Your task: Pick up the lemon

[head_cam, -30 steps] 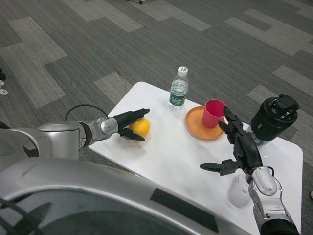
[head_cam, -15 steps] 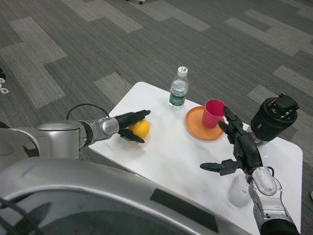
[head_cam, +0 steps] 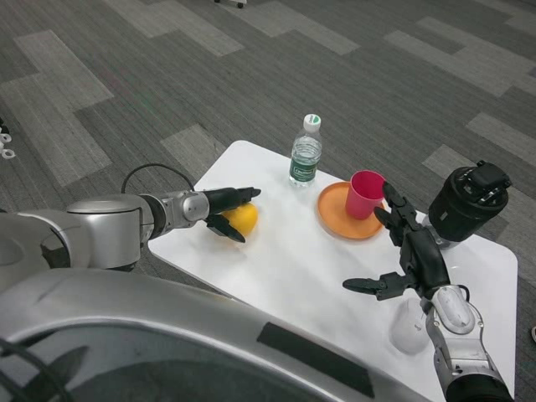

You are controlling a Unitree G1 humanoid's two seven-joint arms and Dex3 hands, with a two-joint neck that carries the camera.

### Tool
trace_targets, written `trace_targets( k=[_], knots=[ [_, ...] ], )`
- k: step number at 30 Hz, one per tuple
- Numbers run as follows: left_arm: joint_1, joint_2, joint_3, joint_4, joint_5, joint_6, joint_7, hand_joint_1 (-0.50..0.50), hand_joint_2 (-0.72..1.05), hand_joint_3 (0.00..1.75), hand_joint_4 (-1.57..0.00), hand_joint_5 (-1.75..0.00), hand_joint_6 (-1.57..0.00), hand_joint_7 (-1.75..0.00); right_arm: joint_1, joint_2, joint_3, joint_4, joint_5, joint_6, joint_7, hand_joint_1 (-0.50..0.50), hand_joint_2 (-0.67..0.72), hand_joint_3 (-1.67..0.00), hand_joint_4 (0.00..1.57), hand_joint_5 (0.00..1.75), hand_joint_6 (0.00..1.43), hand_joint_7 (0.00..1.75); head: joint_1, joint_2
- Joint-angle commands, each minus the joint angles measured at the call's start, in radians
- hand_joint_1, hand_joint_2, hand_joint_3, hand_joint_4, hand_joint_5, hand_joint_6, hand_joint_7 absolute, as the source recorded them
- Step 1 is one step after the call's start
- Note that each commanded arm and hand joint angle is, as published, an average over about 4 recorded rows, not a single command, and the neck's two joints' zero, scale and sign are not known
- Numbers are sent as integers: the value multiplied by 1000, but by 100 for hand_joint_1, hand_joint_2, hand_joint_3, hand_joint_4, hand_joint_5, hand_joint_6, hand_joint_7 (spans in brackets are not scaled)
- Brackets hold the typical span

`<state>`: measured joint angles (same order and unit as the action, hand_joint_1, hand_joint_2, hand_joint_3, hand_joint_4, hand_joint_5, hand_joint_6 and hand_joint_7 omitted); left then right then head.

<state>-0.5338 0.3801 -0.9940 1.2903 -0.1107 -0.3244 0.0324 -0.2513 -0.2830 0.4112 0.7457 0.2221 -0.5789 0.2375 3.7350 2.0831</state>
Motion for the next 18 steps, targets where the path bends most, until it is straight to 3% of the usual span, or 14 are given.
trace_targets(
  k=[1, 3, 7, 18],
  knots=[
    [26, 0, 6, 3, 25, 31, -80, 50, 96, 9, -81, -115, -26, -28, -11, -4, -3, -3, 5, 2, 1, -4, -2, -40, 0, 48, 0, 0, 0, 0],
    [26, 1, 18, 2, 25, 31, -100, 50, 96, 7, -99, -123, -36, -28, -11, -4, -3, -3, 5, 2, 1, -4, -2, -40, 0, 48, 0, 0, 1, 1],
    [26, 4, 43, 1, 43, 2, -125, 50, 96, 9, -140, -169, -47, -28, -11, -4, -3, -2, 6, 2, 1, -4, 3, -40, 0, 48, 0, 0, 2, 2],
    [32, 10, 138, -23, 128, -42, -153, 50, 96, 4, -146, -175, -42, -35, -10, -4, -3, -3, 7, 2, 1, -4, 3, -40, 0, 48, 0, 0, 4, 4]
  ],
)
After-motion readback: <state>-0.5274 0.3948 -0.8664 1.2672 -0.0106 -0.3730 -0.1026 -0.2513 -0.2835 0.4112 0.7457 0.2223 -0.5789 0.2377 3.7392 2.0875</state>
